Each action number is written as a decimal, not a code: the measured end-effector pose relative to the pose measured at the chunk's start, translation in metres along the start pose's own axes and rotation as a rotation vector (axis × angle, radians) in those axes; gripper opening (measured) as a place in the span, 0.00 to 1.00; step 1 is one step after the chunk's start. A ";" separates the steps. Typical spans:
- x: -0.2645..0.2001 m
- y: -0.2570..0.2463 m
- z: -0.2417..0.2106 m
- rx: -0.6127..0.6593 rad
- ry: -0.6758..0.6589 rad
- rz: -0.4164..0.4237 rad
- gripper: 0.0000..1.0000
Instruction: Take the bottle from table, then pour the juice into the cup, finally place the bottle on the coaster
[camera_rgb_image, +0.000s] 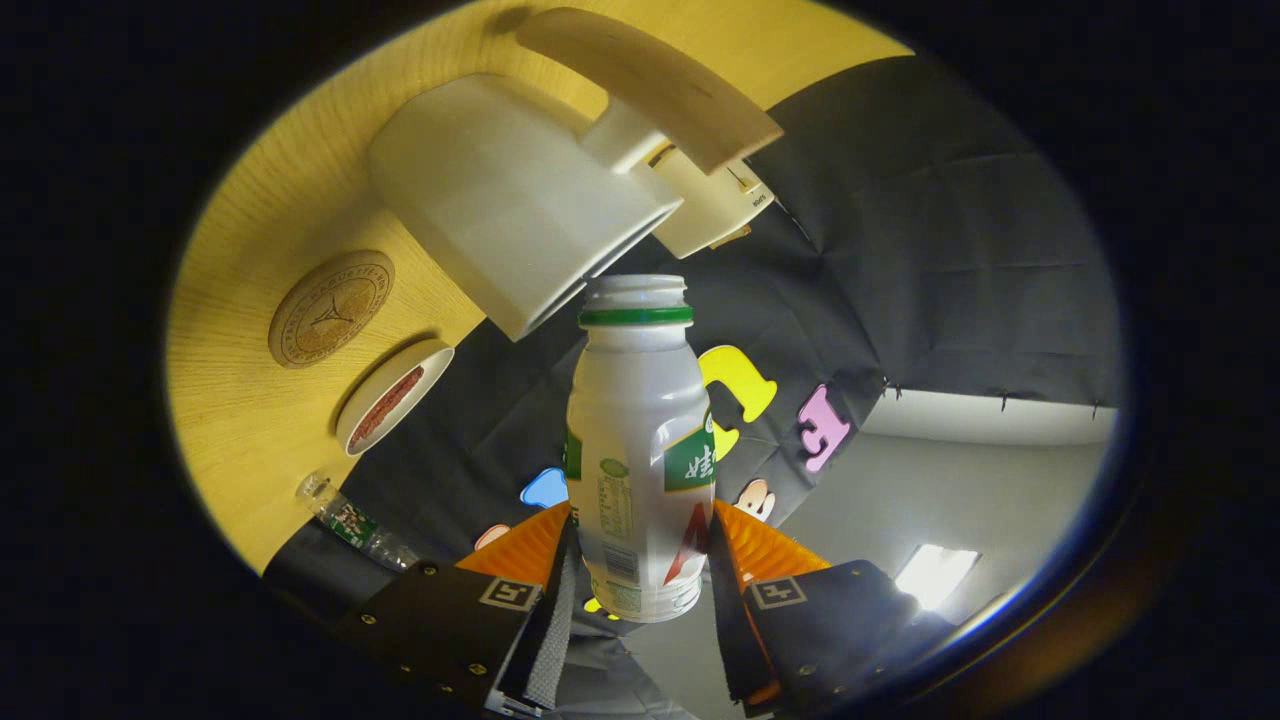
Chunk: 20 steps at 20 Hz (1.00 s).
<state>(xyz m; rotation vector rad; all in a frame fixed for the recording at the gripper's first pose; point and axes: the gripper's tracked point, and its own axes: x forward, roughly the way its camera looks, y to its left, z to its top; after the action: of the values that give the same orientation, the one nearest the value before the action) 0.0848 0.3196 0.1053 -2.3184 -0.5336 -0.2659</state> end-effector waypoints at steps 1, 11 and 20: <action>0.000 0.001 0.002 -0.012 -0.006 -0.006 0.61; 0.004 0.027 -0.017 0.294 0.051 0.128 0.62; 0.003 0.033 -0.025 1.045 0.111 0.274 0.62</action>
<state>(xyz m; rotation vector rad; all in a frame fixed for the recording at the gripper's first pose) 0.1015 0.2820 0.1040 -1.3200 -0.1991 0.0319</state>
